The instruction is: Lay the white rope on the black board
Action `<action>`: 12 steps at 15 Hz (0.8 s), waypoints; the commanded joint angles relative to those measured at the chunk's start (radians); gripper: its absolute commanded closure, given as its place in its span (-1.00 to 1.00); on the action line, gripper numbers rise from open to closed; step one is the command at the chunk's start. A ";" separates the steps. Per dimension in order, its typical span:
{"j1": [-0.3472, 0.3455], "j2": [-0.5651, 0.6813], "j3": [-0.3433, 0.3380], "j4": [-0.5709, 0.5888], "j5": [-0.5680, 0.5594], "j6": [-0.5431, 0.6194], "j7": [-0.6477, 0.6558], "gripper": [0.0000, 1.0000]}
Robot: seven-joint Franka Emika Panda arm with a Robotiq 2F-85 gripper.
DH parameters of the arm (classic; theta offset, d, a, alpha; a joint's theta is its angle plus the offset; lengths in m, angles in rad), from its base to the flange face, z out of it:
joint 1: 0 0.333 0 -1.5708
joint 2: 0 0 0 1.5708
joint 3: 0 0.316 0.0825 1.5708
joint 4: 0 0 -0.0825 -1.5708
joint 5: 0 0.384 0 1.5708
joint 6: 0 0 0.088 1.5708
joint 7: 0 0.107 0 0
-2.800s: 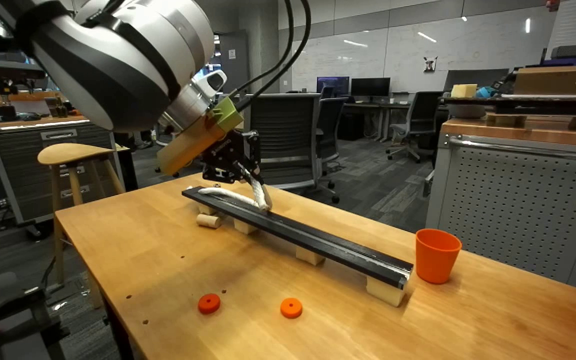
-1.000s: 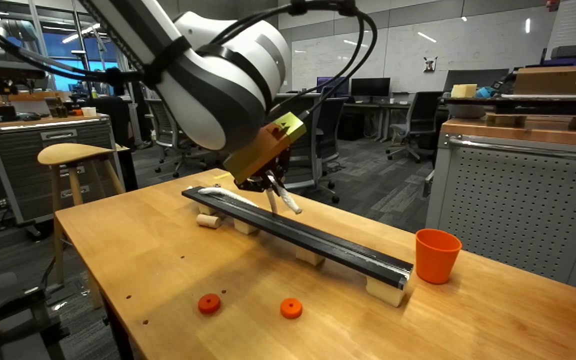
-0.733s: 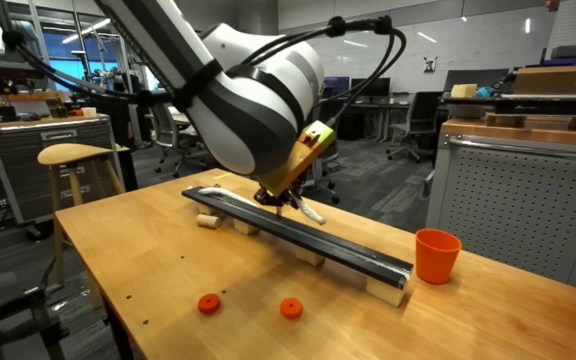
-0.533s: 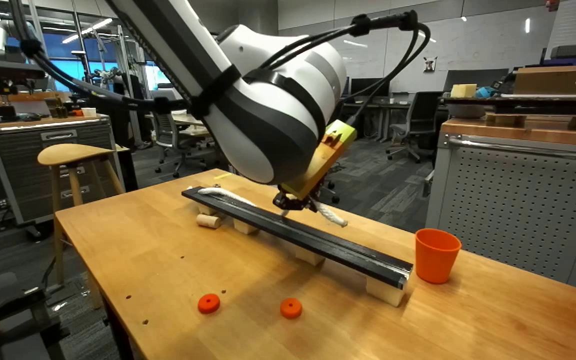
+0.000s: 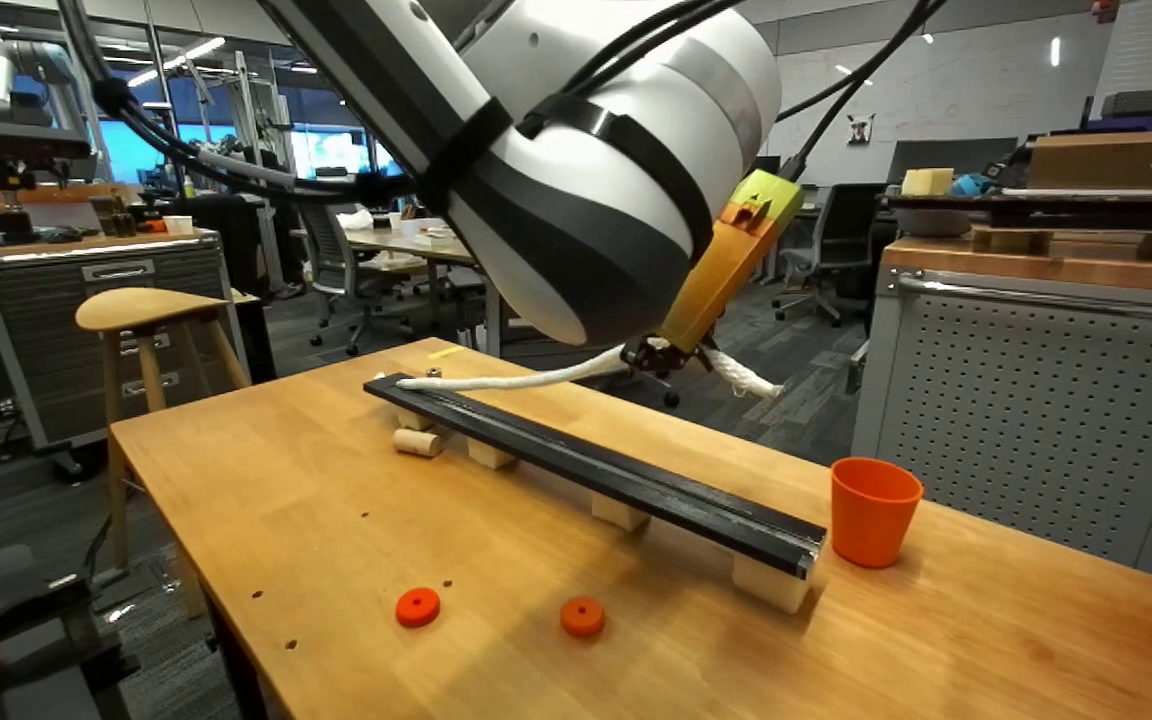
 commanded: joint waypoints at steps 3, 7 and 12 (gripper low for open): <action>-0.052 0.013 0.022 -0.006 -0.005 0.129 -0.073 0.95; -0.034 0.073 0.014 -0.041 -0.051 0.160 -0.142 0.95; 0.006 0.173 -0.003 -0.022 -0.147 0.083 -0.219 0.95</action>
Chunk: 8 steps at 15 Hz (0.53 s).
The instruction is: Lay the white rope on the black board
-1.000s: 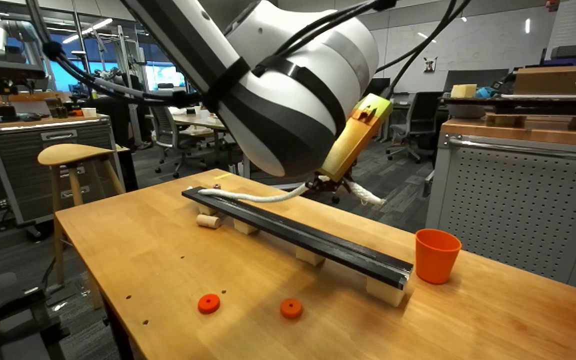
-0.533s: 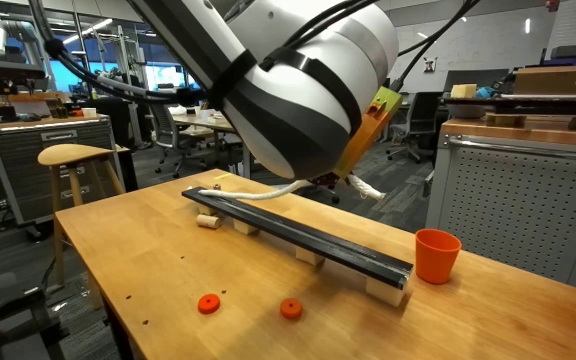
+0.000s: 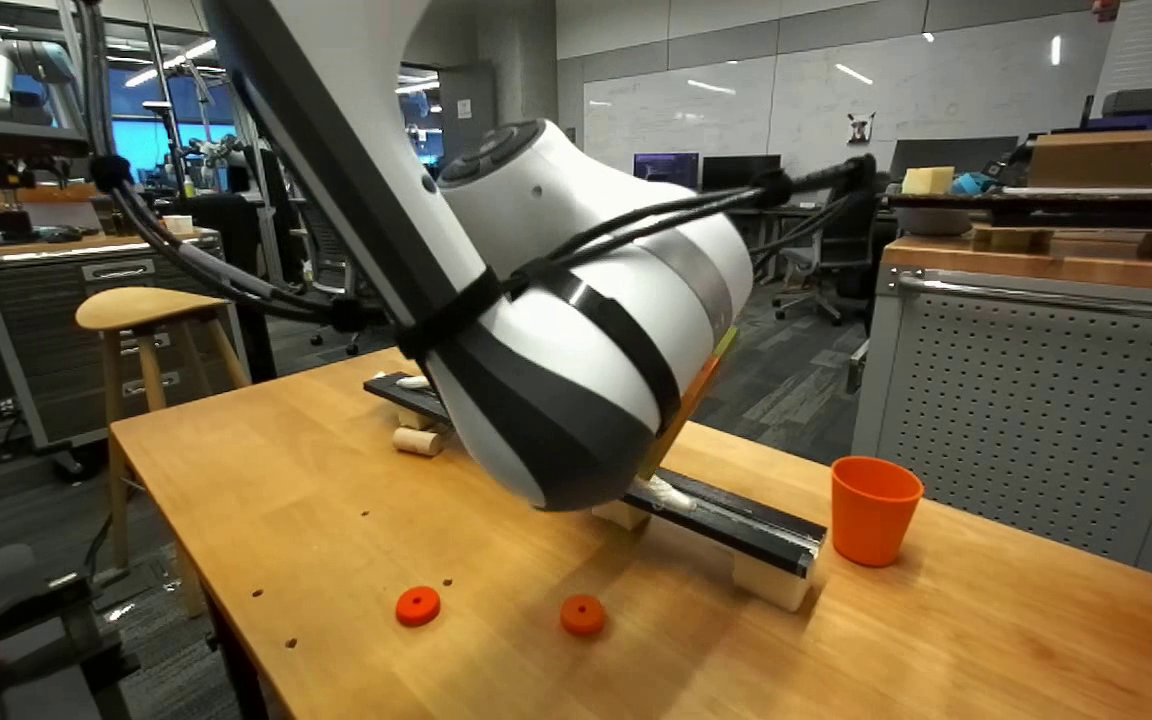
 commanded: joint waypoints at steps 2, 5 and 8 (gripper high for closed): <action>0.058 0.069 -0.039 0.033 0.020 -0.068 -0.119 0.95; 0.029 0.068 0.006 0.059 0.021 -0.113 -0.163 0.95; 0.019 0.057 0.031 0.071 0.026 -0.144 -0.203 0.95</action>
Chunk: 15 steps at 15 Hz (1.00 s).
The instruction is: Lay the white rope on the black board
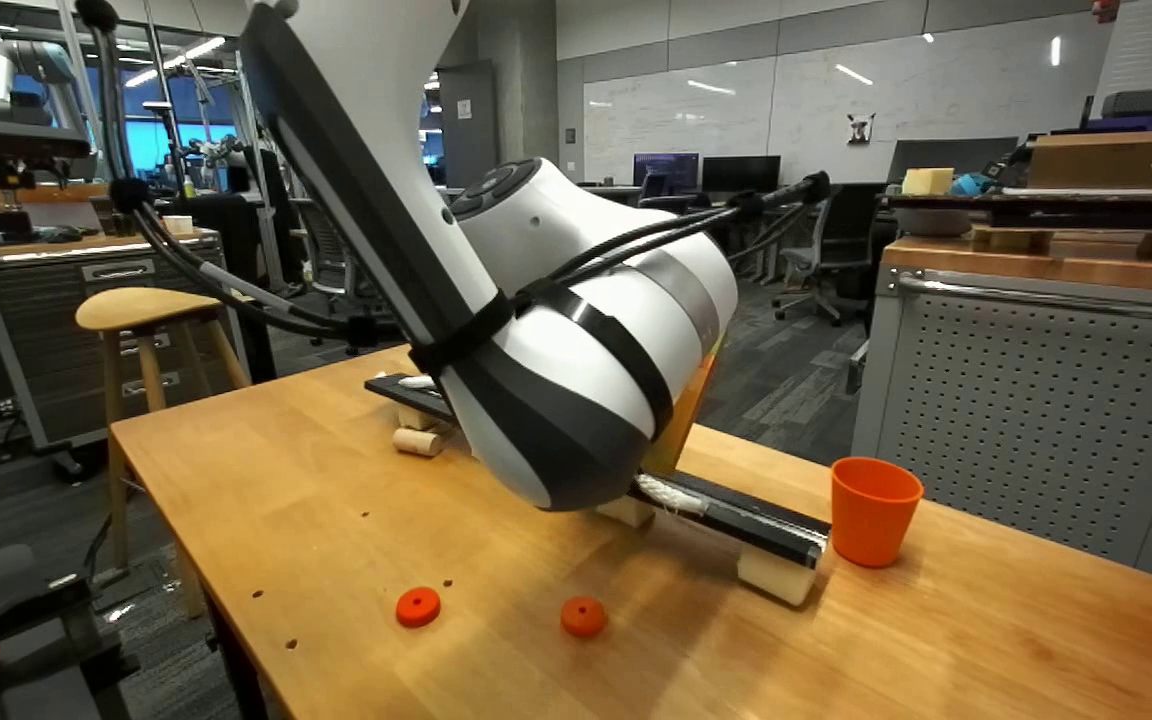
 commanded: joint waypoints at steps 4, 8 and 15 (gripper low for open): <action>-0.021 0.007 0.054 0.067 -0.004 -0.093 -0.108 0.95; -0.028 -0.008 0.057 0.060 -0.027 -0.105 -0.165 0.95; -0.026 -0.010 0.021 0.064 -0.065 -0.091 -0.237 0.95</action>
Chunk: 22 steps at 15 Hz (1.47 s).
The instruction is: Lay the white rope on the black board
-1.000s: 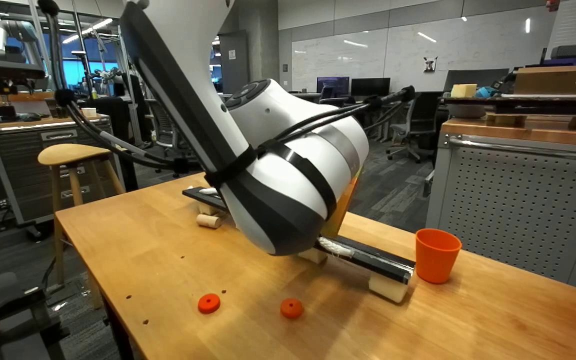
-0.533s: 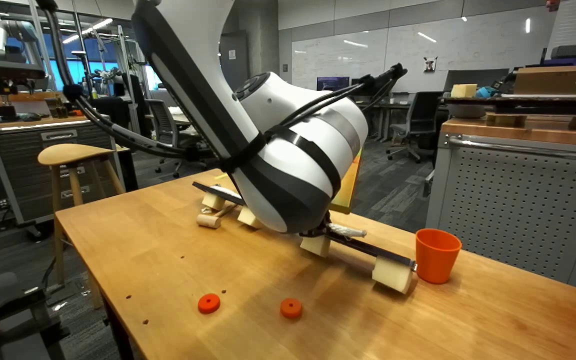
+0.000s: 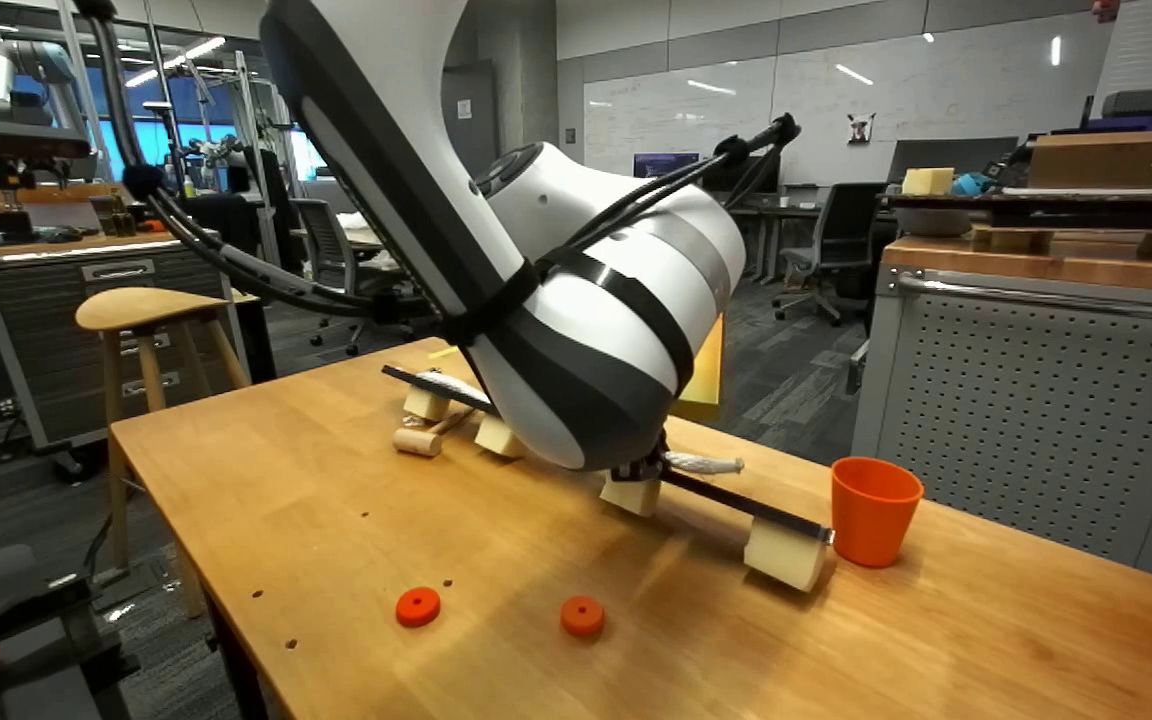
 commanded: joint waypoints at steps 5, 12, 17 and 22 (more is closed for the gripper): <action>0.001 -0.012 -0.063 0.011 -0.074 0.008 -0.087 0.95; -0.017 0.001 -0.049 0.051 -0.023 -0.028 -0.072 0.95; -0.014 0.014 -0.042 0.064 0.041 -0.085 -0.050 0.95; -0.015 0.036 -0.044 0.055 0.056 -0.125 -0.038 0.95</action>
